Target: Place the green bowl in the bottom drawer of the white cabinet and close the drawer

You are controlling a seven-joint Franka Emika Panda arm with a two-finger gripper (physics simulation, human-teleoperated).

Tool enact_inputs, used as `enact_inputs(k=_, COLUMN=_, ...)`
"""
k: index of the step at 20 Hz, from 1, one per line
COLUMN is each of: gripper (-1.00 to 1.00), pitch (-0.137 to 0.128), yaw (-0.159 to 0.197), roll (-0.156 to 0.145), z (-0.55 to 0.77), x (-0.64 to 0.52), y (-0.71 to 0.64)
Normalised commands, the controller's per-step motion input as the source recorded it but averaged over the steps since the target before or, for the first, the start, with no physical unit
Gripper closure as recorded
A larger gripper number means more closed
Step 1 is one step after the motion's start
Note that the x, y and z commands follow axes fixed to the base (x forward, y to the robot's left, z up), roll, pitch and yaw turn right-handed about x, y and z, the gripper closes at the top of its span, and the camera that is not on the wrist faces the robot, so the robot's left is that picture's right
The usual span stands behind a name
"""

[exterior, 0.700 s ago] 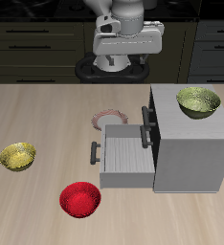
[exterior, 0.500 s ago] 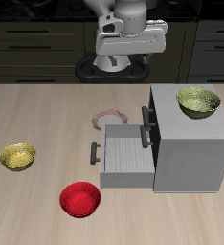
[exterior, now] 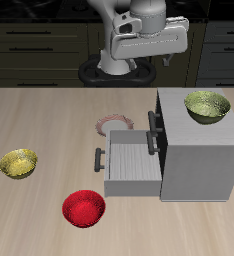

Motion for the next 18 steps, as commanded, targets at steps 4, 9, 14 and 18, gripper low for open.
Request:
enact_inputs(k=4, gripper=-1.0, pitch=0.016, yaw=-0.006, roll=0.016, z=0.02, x=0.28, y=0.18)
enact_inputs(k=9, gripper=-1.0, pitch=0.009, yaw=-0.002, roll=0.025, z=0.05, x=0.28, y=0.18)
enact_inputs(k=14, gripper=-1.0, pitch=0.01, yaw=-0.004, roll=0.005, z=0.05, x=0.29, y=0.17)
enact_inputs(k=18, gripper=-1.0, pitch=0.003, yaw=-0.003, roll=0.03, z=0.05, x=0.23, y=0.34)
